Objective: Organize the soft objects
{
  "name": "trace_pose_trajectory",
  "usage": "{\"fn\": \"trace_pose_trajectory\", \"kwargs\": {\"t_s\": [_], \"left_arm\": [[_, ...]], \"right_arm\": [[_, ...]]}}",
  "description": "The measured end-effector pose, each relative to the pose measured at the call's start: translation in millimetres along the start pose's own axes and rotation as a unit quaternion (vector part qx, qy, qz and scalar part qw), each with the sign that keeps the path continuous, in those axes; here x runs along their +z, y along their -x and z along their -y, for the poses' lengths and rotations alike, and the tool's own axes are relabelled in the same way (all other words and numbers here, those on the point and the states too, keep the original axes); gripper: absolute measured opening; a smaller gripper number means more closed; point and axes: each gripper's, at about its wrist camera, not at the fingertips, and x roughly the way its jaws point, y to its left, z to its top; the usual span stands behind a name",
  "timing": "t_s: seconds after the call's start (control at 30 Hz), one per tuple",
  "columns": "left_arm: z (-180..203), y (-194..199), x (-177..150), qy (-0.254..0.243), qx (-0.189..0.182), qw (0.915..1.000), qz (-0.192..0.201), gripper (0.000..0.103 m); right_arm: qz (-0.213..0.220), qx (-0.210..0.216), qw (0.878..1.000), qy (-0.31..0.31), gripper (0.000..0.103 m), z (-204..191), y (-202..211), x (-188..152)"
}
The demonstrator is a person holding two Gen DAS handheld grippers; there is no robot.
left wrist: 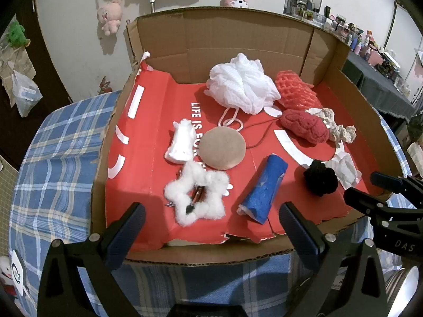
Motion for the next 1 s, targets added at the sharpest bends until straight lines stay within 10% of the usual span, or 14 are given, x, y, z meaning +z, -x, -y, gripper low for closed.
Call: {"fn": "trace_pose_trajectory", "kwargs": {"t_s": [1.0], "left_arm": [[-0.6, -0.4, 0.0, 0.001, 0.000, 1.0000, -0.001, 0.103]], "right_arm": [[0.002, 0.001, 1.000, 0.000, 0.075, -0.2, 0.8, -0.6]]}}
